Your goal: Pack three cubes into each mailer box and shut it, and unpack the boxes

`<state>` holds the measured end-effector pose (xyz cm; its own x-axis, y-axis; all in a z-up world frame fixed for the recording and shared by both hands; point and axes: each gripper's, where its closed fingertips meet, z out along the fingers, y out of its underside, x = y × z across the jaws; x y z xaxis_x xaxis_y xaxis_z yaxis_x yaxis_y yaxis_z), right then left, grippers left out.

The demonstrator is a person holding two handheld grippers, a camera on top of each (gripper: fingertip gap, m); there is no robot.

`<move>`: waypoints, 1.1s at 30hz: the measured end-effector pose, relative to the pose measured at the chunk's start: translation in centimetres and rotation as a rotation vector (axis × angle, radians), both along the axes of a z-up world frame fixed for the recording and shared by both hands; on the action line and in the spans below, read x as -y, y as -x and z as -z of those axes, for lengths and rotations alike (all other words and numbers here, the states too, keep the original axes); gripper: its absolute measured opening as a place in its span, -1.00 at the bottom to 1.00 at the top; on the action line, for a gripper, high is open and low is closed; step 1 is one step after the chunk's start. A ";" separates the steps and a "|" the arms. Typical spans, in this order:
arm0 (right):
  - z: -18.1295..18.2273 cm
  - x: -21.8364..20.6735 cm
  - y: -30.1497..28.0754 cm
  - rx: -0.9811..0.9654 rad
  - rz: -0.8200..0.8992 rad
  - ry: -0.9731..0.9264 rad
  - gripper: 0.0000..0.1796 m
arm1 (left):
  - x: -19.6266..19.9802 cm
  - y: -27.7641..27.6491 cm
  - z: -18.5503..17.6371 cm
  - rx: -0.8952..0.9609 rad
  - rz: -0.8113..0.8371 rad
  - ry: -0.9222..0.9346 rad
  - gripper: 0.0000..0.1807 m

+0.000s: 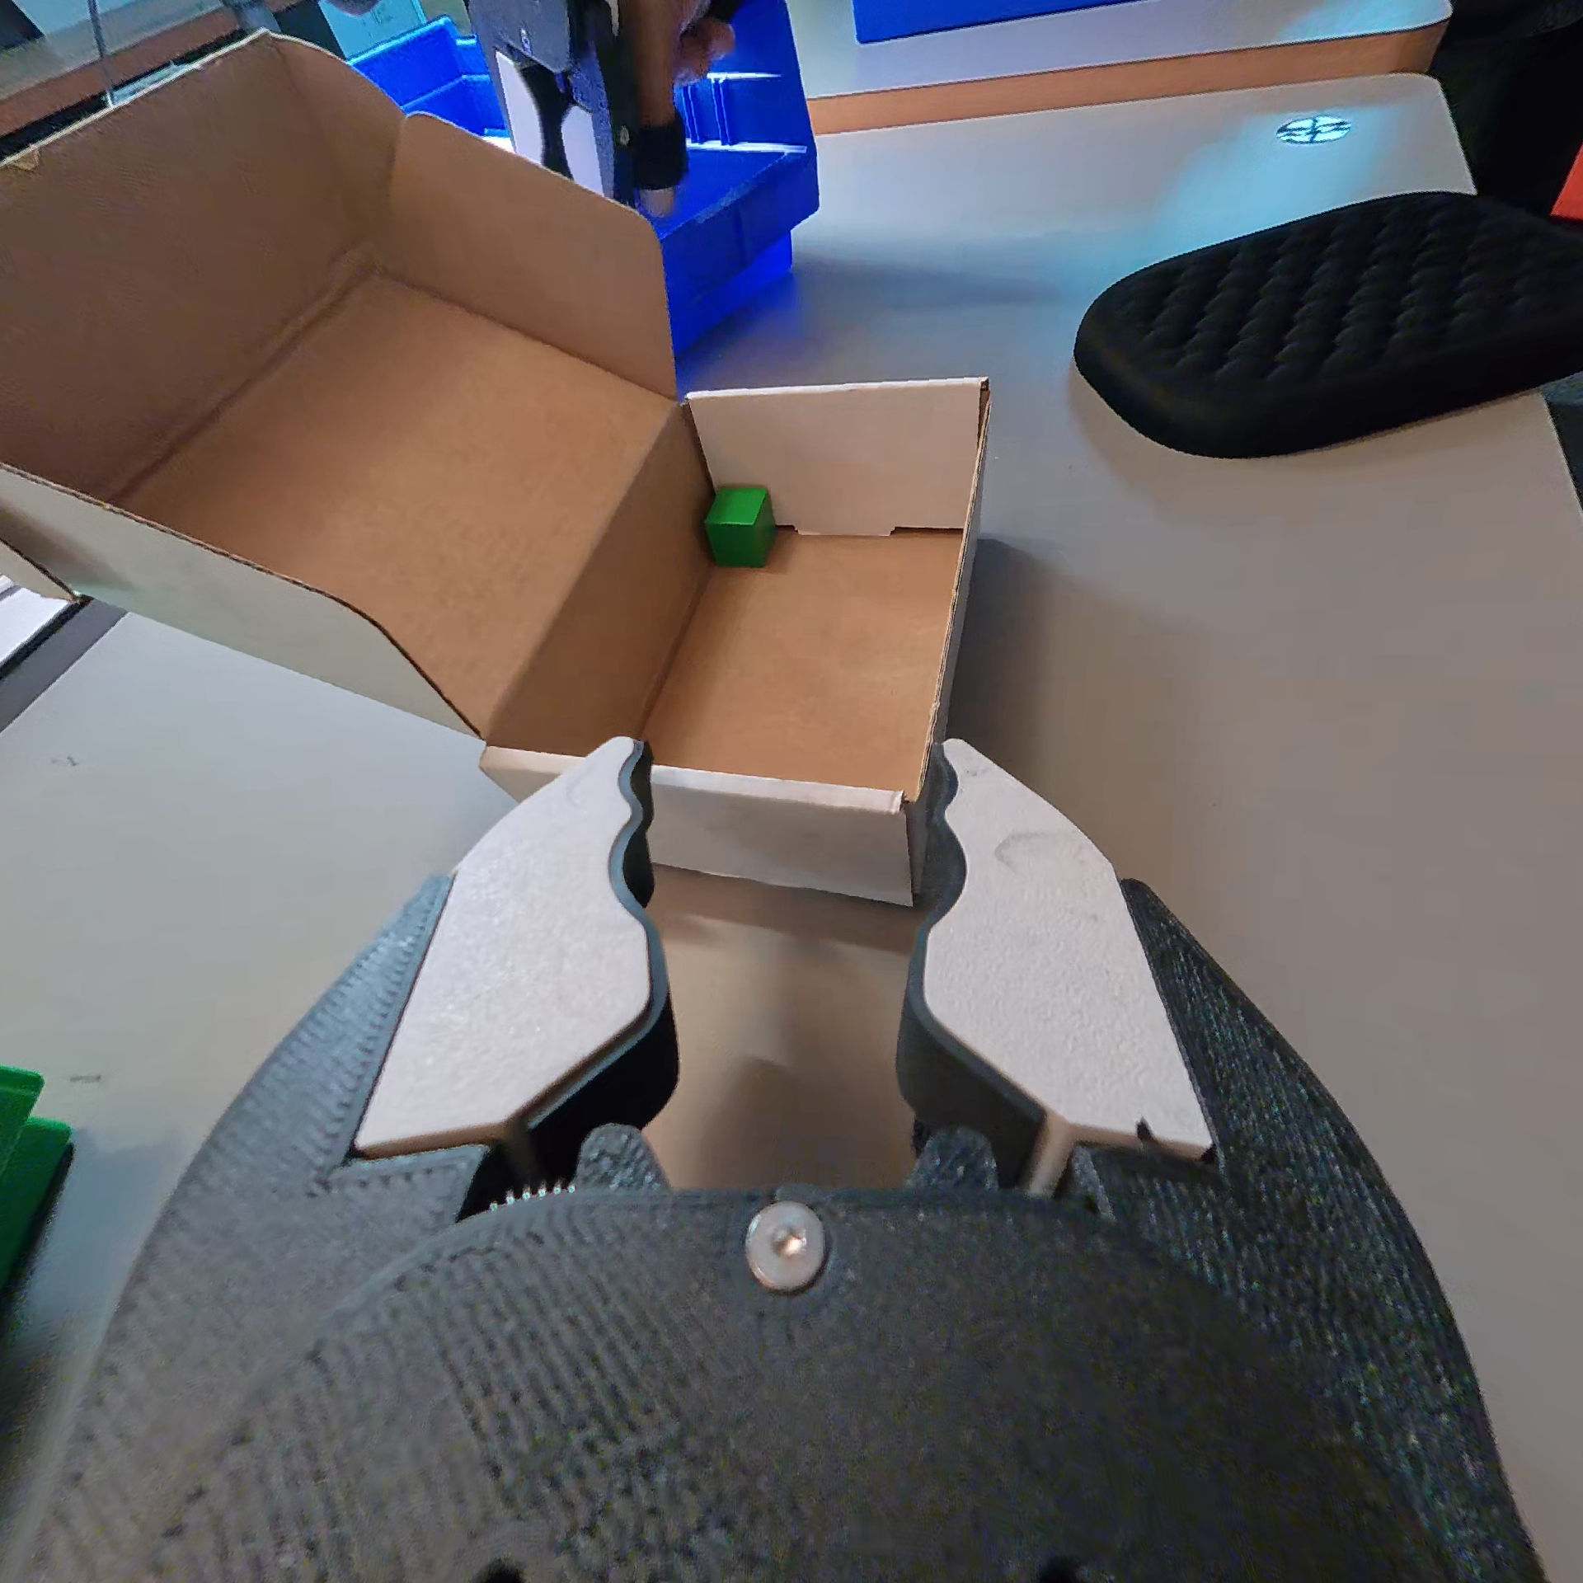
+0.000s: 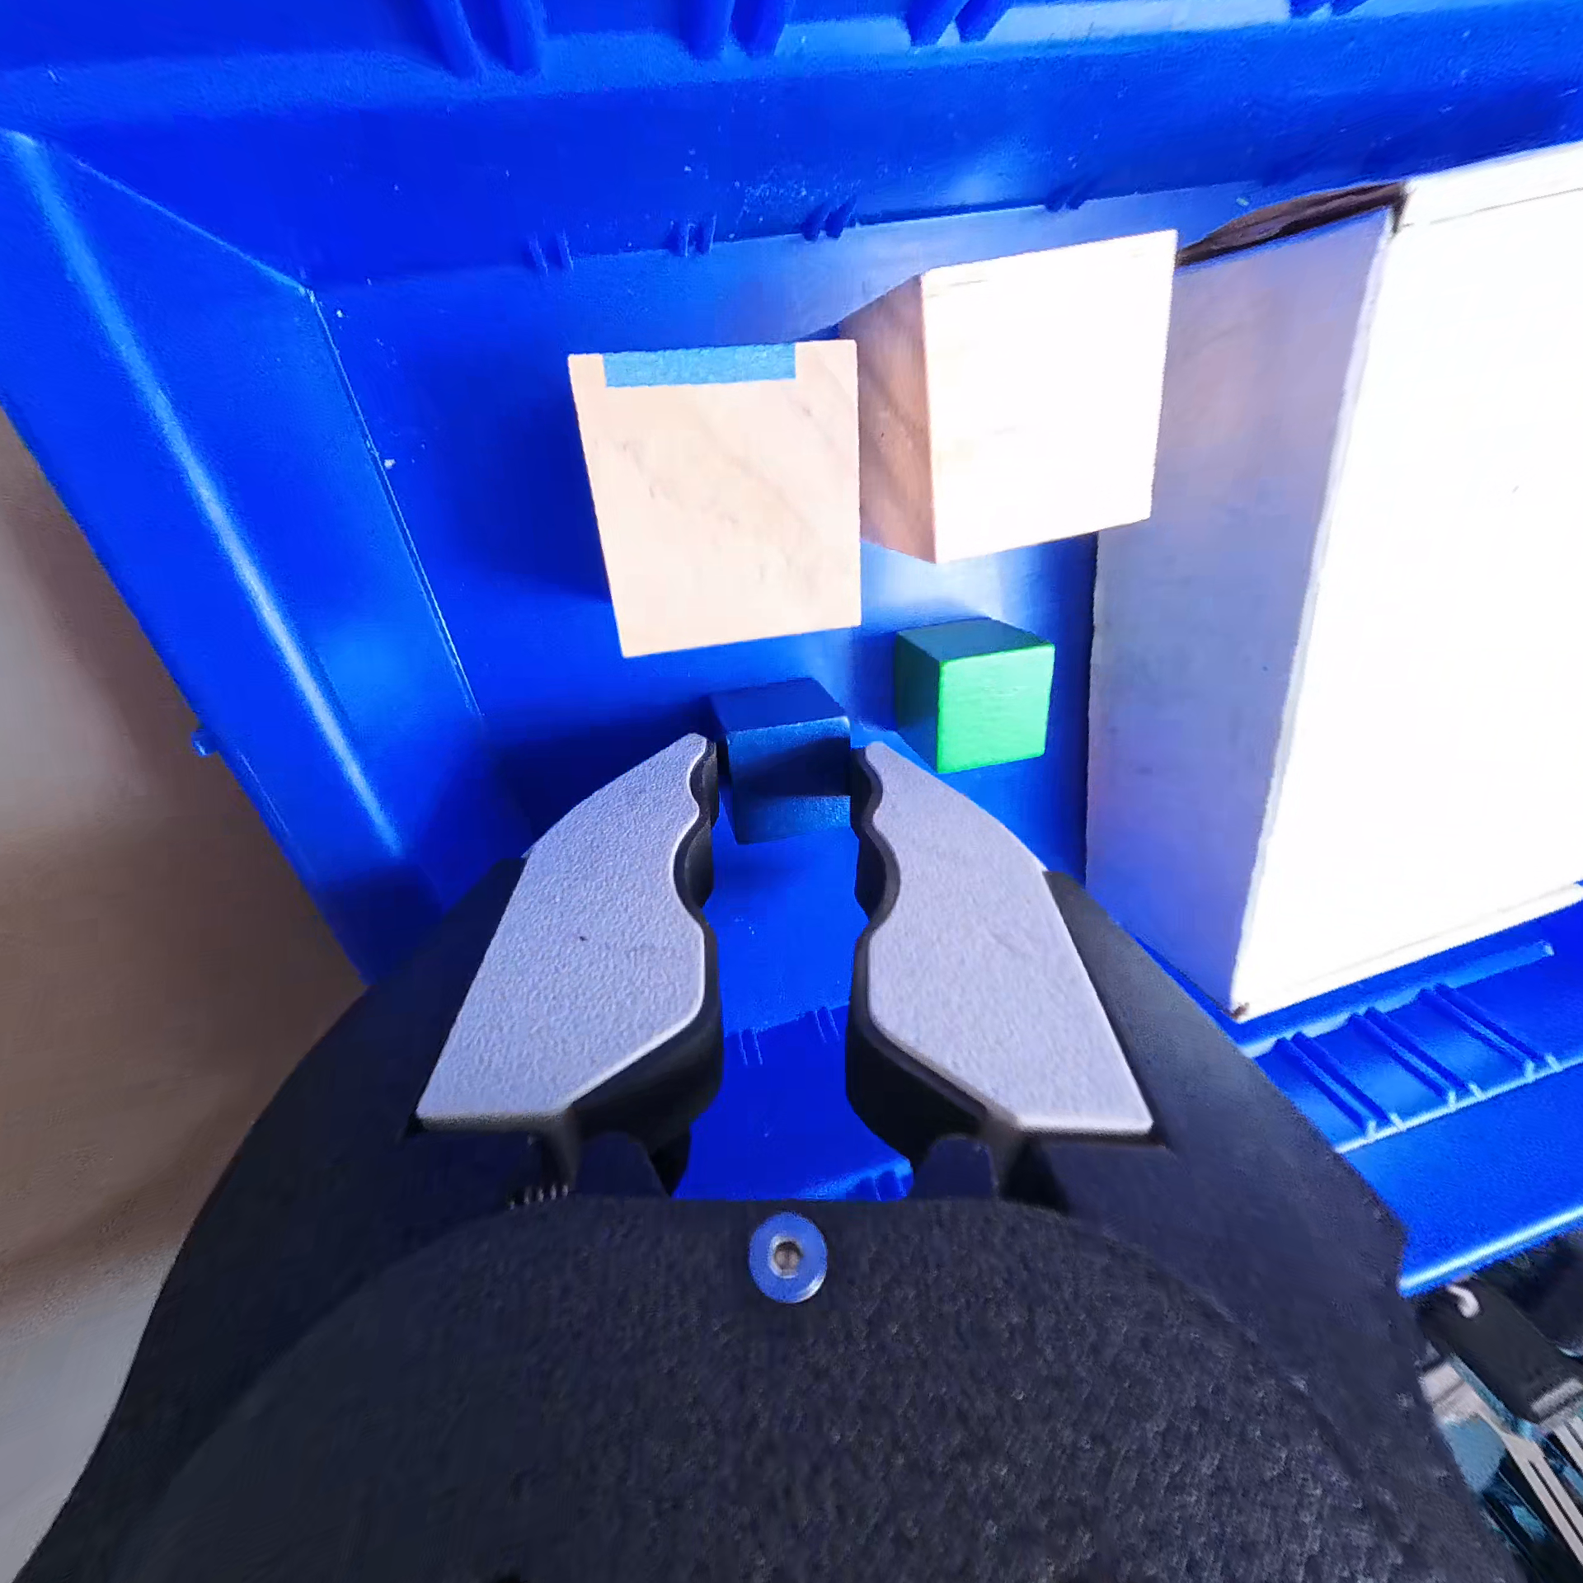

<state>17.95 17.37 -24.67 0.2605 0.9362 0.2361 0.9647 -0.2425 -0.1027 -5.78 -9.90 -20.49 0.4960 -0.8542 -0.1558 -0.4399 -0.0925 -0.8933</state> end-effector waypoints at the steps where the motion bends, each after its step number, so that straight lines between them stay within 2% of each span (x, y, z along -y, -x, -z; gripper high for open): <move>1: 0.0 0.0 0.1 -0.006 -0.001 0.003 -0.67 | 0.0 0.0 0.0 0.000 0.000 0.001 -0.33; 3: -0.1 0.0 0.2 -0.004 -0.012 -0.016 -0.67 | 0.0 0.0 0.0 0.000 -0.002 0.002 -0.33; 5: -0.8 0.0 0.6 -0.034 -0.012 -0.042 -0.58 | 0.0 0.1 0.0 -0.001 -0.004 -0.001 -0.33; 10: -5.8 1.6 3.8 -0.234 -0.050 -0.122 -0.54 | -0.1 0.1 -0.1 0.006 -0.008 0.004 -0.33; 14: -10.4 6.5 7.6 -0.382 -0.182 -0.123 -0.57 | -0.1 0.0 0.0 0.004 -0.010 0.009 -0.33; 17: -12.4 12.6 10.8 -0.407 -0.331 -0.060 -0.64 | 0.0 -0.1 0.2 -0.003 -0.008 0.012 -0.34; 19: -11.8 16.4 12.5 -0.319 -0.432 -0.039 -0.66 | 0.0 -0.2 0.4 -0.014 -0.003 0.013 -0.35; 23: -7.0 21.0 14.3 -0.028 -0.568 -0.027 -0.65 | 0.2 -0.3 0.5 -0.025 0.007 0.009 -0.37; 27: -3.2 20.2 14.7 0.220 -0.584 -0.111 -0.66 | 0.3 -0.3 0.6 -0.046 0.009 -0.008 -0.37; 33: -0.8 18.3 13.8 0.416 -0.588 -0.141 -0.68 | 0.6 -0.5 0.7 -0.058 0.023 -0.027 -0.38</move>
